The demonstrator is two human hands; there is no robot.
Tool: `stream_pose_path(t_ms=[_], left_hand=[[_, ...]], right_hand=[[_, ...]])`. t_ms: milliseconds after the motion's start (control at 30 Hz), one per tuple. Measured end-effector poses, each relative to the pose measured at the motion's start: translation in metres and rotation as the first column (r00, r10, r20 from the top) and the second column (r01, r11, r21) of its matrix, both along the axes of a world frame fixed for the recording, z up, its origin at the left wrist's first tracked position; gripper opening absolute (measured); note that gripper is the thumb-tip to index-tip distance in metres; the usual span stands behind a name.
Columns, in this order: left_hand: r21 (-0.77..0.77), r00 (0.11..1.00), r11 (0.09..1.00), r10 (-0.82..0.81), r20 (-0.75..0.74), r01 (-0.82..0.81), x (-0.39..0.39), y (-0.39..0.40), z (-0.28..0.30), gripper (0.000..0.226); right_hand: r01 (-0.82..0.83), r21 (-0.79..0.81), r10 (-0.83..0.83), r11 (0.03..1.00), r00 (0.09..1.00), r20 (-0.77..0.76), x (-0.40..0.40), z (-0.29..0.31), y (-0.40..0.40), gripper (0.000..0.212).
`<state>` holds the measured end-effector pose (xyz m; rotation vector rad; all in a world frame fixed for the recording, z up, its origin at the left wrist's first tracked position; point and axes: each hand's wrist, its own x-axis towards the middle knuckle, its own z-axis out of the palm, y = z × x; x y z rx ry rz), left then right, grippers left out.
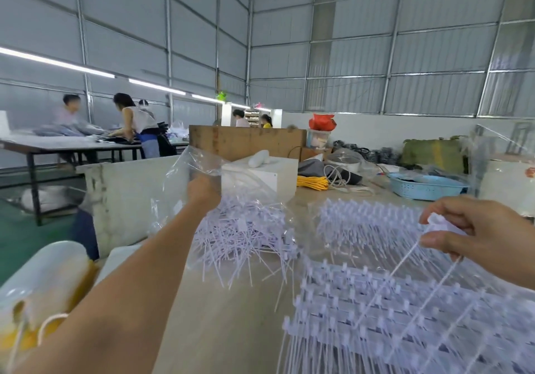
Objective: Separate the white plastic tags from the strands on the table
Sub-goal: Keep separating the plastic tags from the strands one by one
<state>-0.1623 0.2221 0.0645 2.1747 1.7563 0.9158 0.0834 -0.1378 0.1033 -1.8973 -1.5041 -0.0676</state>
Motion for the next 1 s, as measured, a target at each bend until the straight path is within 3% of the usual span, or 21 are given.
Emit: stream_pose_path(t_ms=[67,200,267,333,400,433,467,533,600,667,733,833,933,1000], left_hand=[[-0.028,0.985,0.999,-0.019,-0.174,0.015,0.005,-0.005,-0.004,0.053],[-0.083,0.841,0.996,-0.037,-0.54,-0.01,0.013,-0.019,-0.003,0.062],[-0.077,0.823,0.996,-0.011,-0.567,-0.04,0.022,-0.04,0.012,0.044],[-0.054,0.828,0.998,-0.057,-0.558,0.032,0.036,-0.068,0.031,0.032],[-0.005,0.865,0.966,-0.234,-0.444,0.259,0.055,-0.108,0.049,0.042],[-0.019,0.867,0.912,-0.395,-0.304,0.409,0.065,-0.132,0.055,0.053],[-0.064,0.811,0.822,-0.569,-0.138,0.566,0.074,-0.157,0.058,0.065],[-0.15,0.586,0.569,-0.802,0.117,0.809,0.088,-0.206,0.057,0.084],[-0.174,0.433,0.406,-0.885,0.171,0.897,0.107,-0.232,0.045,0.088],[-0.142,0.358,0.331,-0.898,0.258,0.933,0.129,-0.242,0.029,0.073],[-0.071,0.362,0.366,-0.841,0.401,0.928,0.147,-0.242,0.015,0.049],[0.017,0.435,0.517,-0.739,0.515,0.856,0.162,-0.233,0.002,0.03],[0.049,0.414,0.577,-0.64,0.647,0.816,0.168,-0.226,-0.004,0.023],[0.075,0.374,0.56,-0.641,0.671,0.825,0.17,-0.226,-0.009,0.029]], right_hand=[[-0.018,-0.006,0.018,1.0,1.0,-0.005,0.002,-0.002,-0.001,0.079],[-0.005,0.017,0.004,1.0,0.999,0.054,-0.001,-0.003,0.003,0.022],[-0.007,0.014,0.007,1.0,0.999,0.04,-0.003,-0.004,0.004,0.022],[-0.025,0.0,0.025,1.0,1.0,0.003,-0.006,-0.004,0.006,0.02],[-0.044,-0.012,0.044,0.999,0.999,-0.03,-0.007,-0.005,0.006,0.019],[-0.049,-0.017,0.048,0.999,0.998,-0.042,-0.007,-0.005,0.007,0.02],[-0.05,-0.025,0.05,0.998,0.998,-0.036,-0.006,-0.006,0.007,0.024],[-0.066,-0.033,0.066,0.997,0.998,0.011,-0.005,-0.007,0.008,0.041],[-0.087,-0.033,0.088,0.996,0.995,0.038,-0.004,-0.009,0.008,0.059],[-0.099,-0.019,0.099,0.995,0.994,0.04,-0.001,-0.012,0.007,0.071],[-0.077,0.01,0.077,0.997,0.997,0.021,0.003,-0.014,0.007,0.076],[0.012,0.061,-0.009,0.998,0.998,-0.057,0.011,-0.016,0.006,0.076],[0.06,-0.053,-0.062,0.997,0.997,-0.037,0.023,-0.019,0.003,0.043],[0.003,-0.121,-0.011,0.993,0.998,-0.067,0.025,-0.024,0.003,0.024]])
